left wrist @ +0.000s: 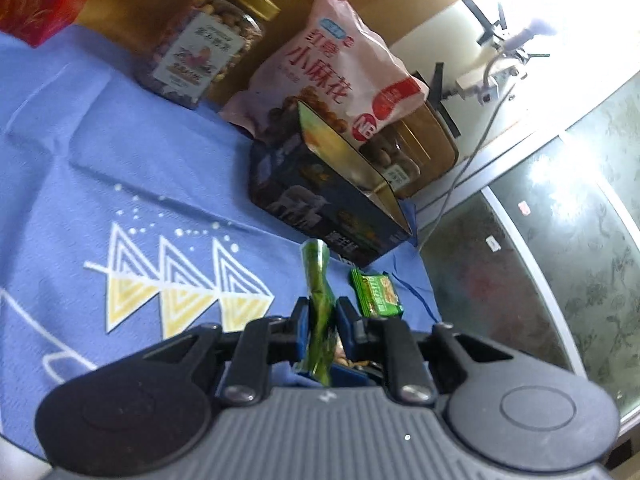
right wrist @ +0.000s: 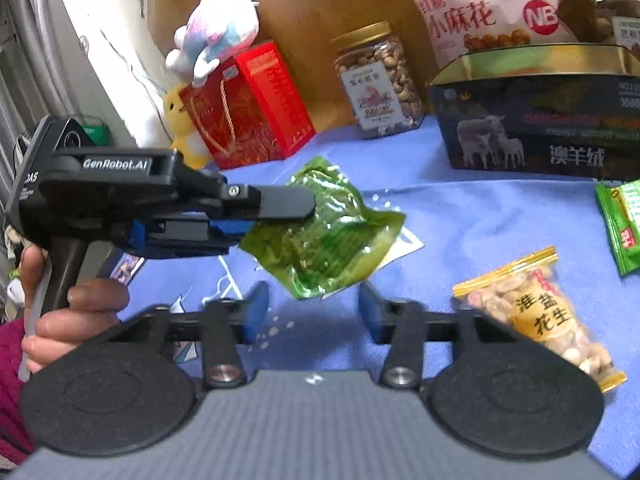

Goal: Organize snacks
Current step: 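Carry the pouch into the tin box and release it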

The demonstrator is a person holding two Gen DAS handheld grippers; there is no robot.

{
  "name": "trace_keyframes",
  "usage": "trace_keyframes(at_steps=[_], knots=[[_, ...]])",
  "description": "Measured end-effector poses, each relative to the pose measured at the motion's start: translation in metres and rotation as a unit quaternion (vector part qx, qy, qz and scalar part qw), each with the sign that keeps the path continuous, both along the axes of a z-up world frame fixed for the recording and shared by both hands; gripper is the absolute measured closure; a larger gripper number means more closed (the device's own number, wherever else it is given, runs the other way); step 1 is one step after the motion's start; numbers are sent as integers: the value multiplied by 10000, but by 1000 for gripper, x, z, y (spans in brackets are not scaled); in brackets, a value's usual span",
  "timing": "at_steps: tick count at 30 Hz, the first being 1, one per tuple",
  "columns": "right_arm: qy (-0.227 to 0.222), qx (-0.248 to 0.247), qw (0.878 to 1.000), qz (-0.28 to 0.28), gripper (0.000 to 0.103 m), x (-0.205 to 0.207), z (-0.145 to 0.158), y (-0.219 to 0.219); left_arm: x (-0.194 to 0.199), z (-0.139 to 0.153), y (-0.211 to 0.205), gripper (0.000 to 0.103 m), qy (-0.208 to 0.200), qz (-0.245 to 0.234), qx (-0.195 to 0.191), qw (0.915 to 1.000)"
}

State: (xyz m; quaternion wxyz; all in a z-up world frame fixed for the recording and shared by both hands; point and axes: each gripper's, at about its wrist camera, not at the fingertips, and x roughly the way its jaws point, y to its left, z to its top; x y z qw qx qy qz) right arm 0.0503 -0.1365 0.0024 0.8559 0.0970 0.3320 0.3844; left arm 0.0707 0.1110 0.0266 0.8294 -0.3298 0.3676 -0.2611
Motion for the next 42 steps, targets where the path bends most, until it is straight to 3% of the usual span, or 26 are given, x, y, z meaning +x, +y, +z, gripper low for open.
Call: trace_keyframes(at_steps=[2, 7, 12, 16, 21, 25, 31, 35, 37, 42], knots=[[-83, 22, 9999, -117, 79, 1, 3, -7, 5, 7, -7, 87, -65, -7, 155, 9999], [-532, 23, 9970, -558, 80, 10, 19, -26, 33, 35, -39, 86, -388, -281, 486, 9977], [-971, -21, 9893, -1089, 80, 39, 39, -51, 86, 61, -79, 80, -779, -482, 884, 9919], [-1144, -145, 9818, -1507, 80, 76, 48, -72, 130, 67, -108, 77, -972, -506, 1095, 9879], [-1179, -507, 9729, -1921, 78, 116, 44, -86, 169, 55, -140, 62, -965, -282, 1667, 9809], [-1276, -597, 9656, -2186, 77, 125, 37, -93, 181, 41, -148, 62, -802, -156, 2049, 9754], [-1340, -152, 9571, -2566, 76, 101, 49, -130, 156, 41, -140, 62, -857, -112, 2048, 9750], [-1118, 145, 9492, -2937, 59, 64, 40, -170, 116, 51, -129, 62, -1118, -240, 1759, 9777], [-807, 205, 9469, -3107, 59, 54, 27, -185, 100, 47, -129, 62, -1109, -402, 1656, 9791], [402, 840, 9521, -2913, 59, 55, -10, -198, 85, 11, -136, 62, -493, -709, 1635, 9828]])
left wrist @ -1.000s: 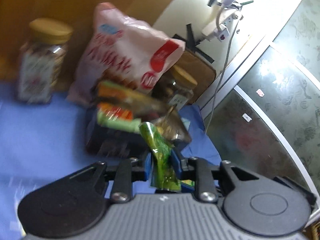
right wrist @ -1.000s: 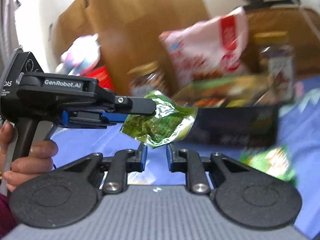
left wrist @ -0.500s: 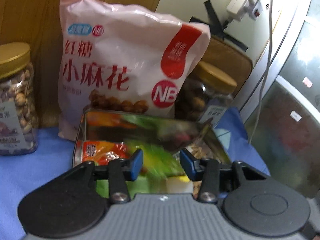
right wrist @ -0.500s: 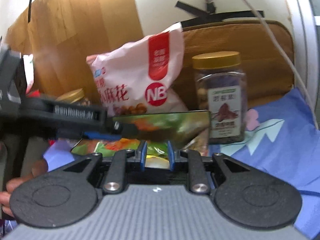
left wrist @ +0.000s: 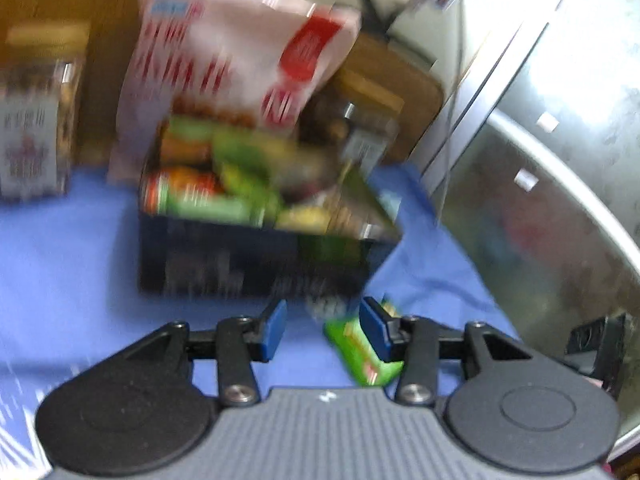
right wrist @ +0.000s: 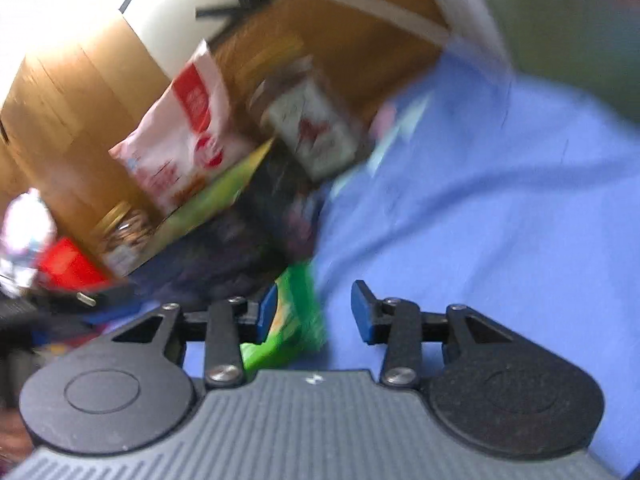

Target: Organize snacks

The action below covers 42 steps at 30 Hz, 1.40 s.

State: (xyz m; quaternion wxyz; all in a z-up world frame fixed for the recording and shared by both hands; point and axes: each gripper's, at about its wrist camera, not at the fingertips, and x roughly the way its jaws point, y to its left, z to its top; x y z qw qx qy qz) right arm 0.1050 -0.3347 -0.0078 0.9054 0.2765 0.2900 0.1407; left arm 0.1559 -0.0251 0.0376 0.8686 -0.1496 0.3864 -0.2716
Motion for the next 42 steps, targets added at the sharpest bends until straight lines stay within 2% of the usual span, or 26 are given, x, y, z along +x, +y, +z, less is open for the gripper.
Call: trace_keyframes(at_steps=[1, 3, 4, 7, 9, 11, 15, 18, 21, 23, 26, 28, 31, 36, 42], knots=[[117, 168, 9997, 126, 59, 1, -5, 5, 1, -8, 1, 62, 182, -4, -36, 9998], [213, 161, 9992, 295, 64, 0, -7, 23, 3, -24, 8, 61, 530, 11, -98, 9985], [205, 31, 9990, 401, 70, 0, -5, 36, 4, -30, 13, 61, 636, 71, -83, 9979], [158, -85, 9963, 842, 75, -2, 1, 69, 3, -36, 36, 63, 748, 214, -307, 9965], [127, -102, 9935, 1130, 78, -3, 5, 93, -4, -35, 53, 61, 750, 362, -392, 9958], [188, 154, 9887, 1479, 82, -5, 7, 112, -16, -31, 72, 61, 703, 463, -505, 9952], [354, 370, 9776, 2040, 82, -2, 7, 150, -49, -23, 114, 61, 514, 805, -683, 9931], [554, 260, 9643, 2578, 78, -4, 2, 182, -71, -18, 142, 61, 488, 1060, -761, 9902], [612, -82, 9524, 2984, 72, -20, -2, 212, -91, -13, 158, 61, 382, 1334, -493, 9891], [466, -504, 9439, 3231, 60, -36, -1, 228, -101, -11, 165, 60, 336, 1424, -391, 9885], [-111, -1256, 9316, 3409, 50, -66, 6, 236, -111, -9, 168, 60, 231, 1585, 44, 9871], [-347, -1613, 9272, 3363, 49, -80, 7, 234, -115, -7, 164, 60, 139, 1689, 462, 9844], [-567, -1864, 9290, 3146, 49, -91, 8, 226, -120, -7, 158, 57, 79, 1791, 783, 9807], [-525, -1778, 9408, 2837, 49, -92, 3, 203, -128, -8, 153, 57, 28, 1974, 1205, 9729], [-495, -1780, 9423, 2793, 48, -96, -2, 206, -132, -9, 151, 57, 42, 2076, 1408, 9680]])
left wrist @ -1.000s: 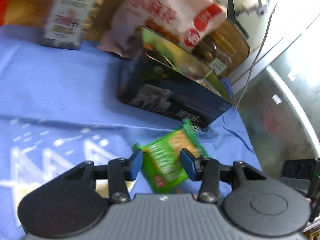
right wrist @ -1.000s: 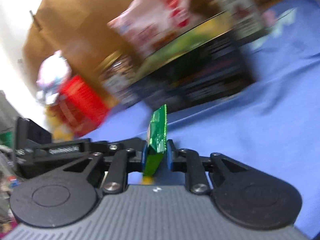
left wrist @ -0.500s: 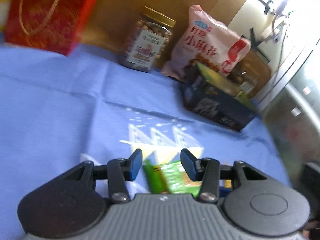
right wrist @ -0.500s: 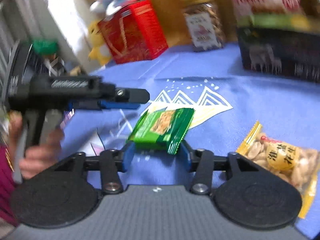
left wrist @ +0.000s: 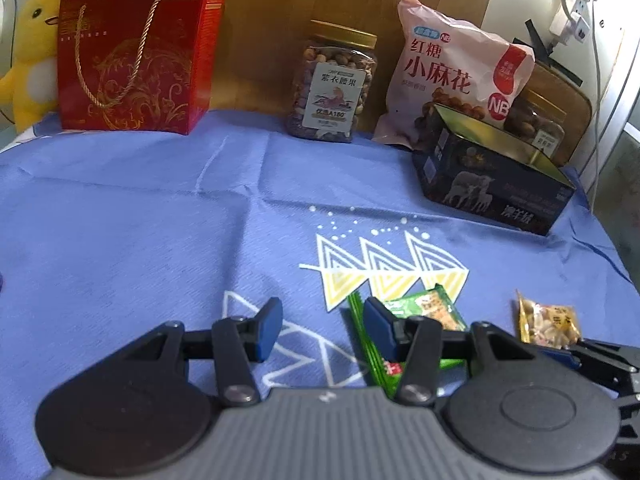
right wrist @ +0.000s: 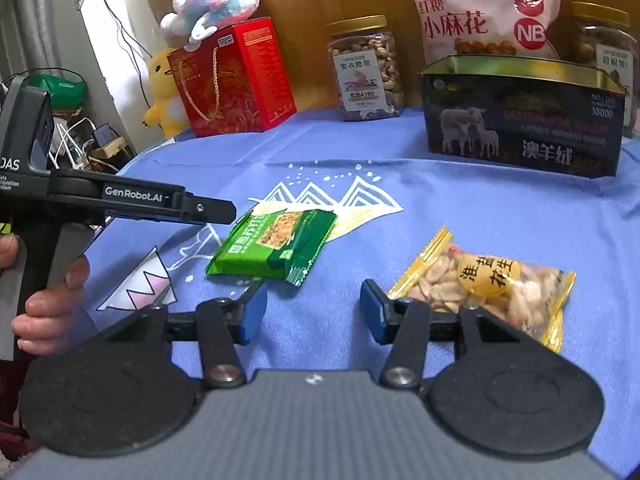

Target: Organize snacks

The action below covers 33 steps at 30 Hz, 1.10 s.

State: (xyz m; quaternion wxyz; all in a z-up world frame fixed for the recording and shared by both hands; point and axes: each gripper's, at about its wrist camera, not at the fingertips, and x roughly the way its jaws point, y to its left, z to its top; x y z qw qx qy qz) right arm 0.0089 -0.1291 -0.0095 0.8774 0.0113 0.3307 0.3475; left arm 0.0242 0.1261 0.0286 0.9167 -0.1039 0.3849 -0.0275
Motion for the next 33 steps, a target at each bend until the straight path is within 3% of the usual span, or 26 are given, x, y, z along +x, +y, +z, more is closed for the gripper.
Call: trace_keyframes(at_steps=[17, 25, 28, 30, 33], knots=[[-45, 56, 10000, -53, 47, -3, -2, 0, -5, -7, 3, 49, 54, 25, 52, 10000], [23, 151, 9998, -137, 42, 1, 0, -2, -12, -5, 7, 45, 3, -178, -266, 9995], [136, 268, 9995, -140, 40, 4, -1, -3, -17, -3, 8, 35, -83, -380, -454, 9982], [197, 338, 9991, -161, 39, 6, -1, -3, -21, -2, 5, 22, -190, -480, -463, 9976], [234, 404, 9987, -191, 38, 8, -1, -2, -21, -2, 2, 21, -265, -589, -377, 9972]])
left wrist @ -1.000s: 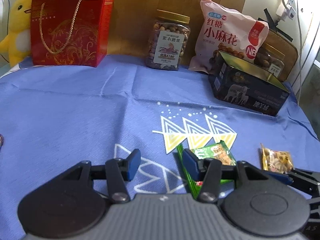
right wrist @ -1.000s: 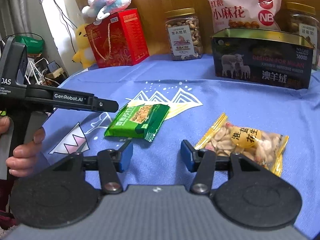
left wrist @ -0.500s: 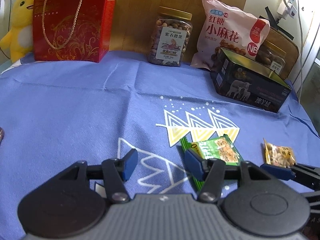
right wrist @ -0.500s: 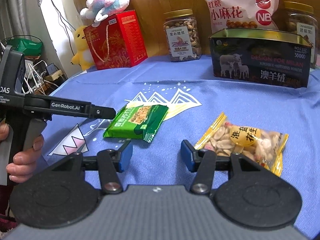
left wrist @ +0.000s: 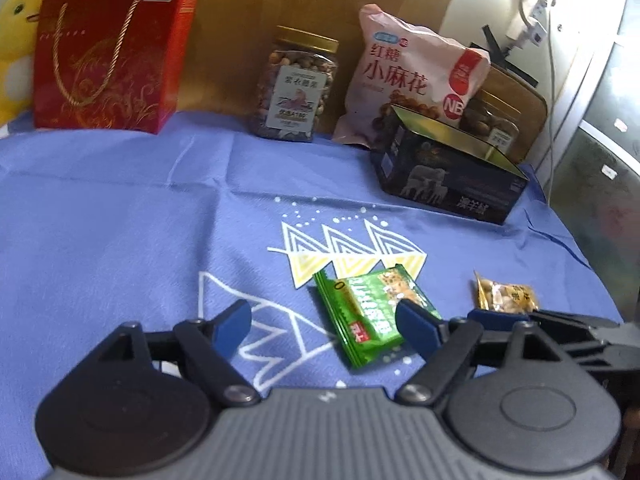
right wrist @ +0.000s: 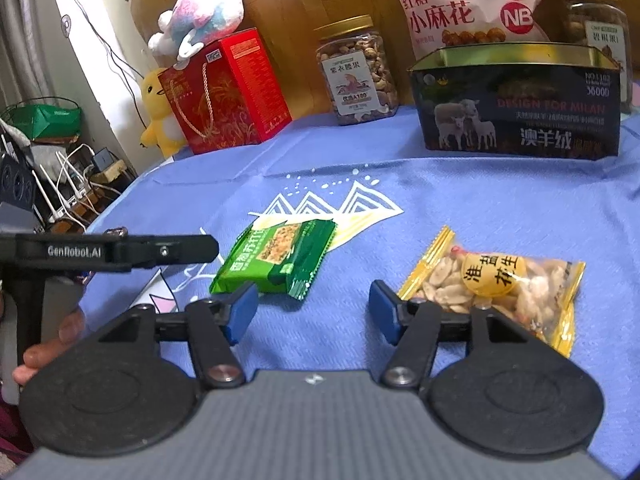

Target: Organize snacks

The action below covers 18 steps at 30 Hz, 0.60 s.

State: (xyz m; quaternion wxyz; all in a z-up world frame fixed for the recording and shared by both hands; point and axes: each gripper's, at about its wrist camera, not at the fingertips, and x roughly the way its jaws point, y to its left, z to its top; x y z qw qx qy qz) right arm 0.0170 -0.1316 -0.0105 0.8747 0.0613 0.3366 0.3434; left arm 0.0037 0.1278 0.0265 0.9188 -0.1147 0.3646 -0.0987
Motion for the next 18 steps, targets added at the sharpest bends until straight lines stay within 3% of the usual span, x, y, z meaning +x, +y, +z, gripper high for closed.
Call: trace_keyframes(at_steps=[3, 10, 18], knots=[[-74, -32, 10000, -10, 38, -1, 0, 3, 5, -8, 2, 21, 90, -33, -78, 9999], [-359, 251, 9990, 41, 31, -2, -9, 0, -4, -18, 8, 18, -347, -127, -259, 9990], [-389, 251, 9989, -48, 31, -1, -8, 2, -4, -18, 5, 18, -454, -152, -216, 9986]])
